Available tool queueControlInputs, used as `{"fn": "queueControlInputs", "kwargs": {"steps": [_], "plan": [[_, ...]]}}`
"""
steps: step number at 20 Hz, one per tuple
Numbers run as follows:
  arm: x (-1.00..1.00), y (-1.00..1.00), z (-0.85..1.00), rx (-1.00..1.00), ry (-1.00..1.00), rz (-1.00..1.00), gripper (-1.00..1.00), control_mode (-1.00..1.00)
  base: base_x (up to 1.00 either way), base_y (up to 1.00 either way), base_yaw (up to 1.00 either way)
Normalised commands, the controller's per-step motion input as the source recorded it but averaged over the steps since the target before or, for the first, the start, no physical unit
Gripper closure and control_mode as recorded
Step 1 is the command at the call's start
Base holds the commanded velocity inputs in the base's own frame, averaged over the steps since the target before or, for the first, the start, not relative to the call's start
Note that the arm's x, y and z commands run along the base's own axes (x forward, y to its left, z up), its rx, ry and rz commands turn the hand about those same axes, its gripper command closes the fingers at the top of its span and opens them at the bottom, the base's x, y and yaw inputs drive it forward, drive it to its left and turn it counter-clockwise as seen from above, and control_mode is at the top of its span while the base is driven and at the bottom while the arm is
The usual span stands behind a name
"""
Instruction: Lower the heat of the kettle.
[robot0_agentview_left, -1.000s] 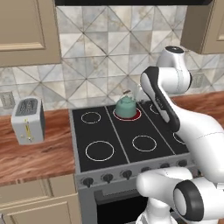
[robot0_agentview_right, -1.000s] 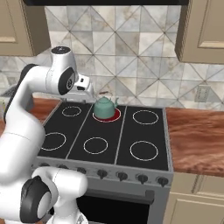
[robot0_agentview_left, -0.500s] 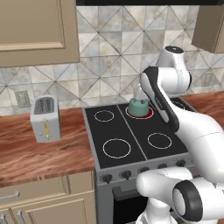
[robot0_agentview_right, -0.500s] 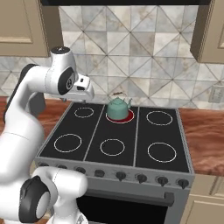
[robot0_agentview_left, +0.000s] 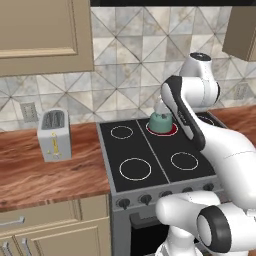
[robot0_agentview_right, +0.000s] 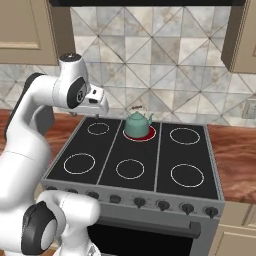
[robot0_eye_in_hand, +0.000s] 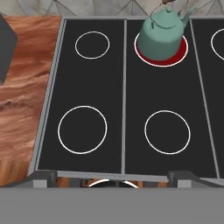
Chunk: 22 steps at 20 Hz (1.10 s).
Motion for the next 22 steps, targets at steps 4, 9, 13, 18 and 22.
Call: {"fn": "queueControlInputs", "kwargs": {"steps": [4,9,13,18,22], "plan": [[0.0,0.0,0.0,0.0,0.0,0.0,-1.0,1.0,0.22,0.0,0.09],[0.0,0.0,0.0,0.0,0.0,0.0,-1.0,1.0,0.17,0.0,0.12],[0.0,-0.03,-0.01,0.01,0.0,0.0,-1.0,-1.0,0.01,0.0,0.01],[-0.2,-0.51,-0.15,0.13,-0.06,-0.02,-1.0,-1.0,0.0,0.0,0.0],[-0.62,-0.78,-0.37,0.23,-0.09,-0.14,-1.0,-1.0,0.0,0.0,0.0]]}}
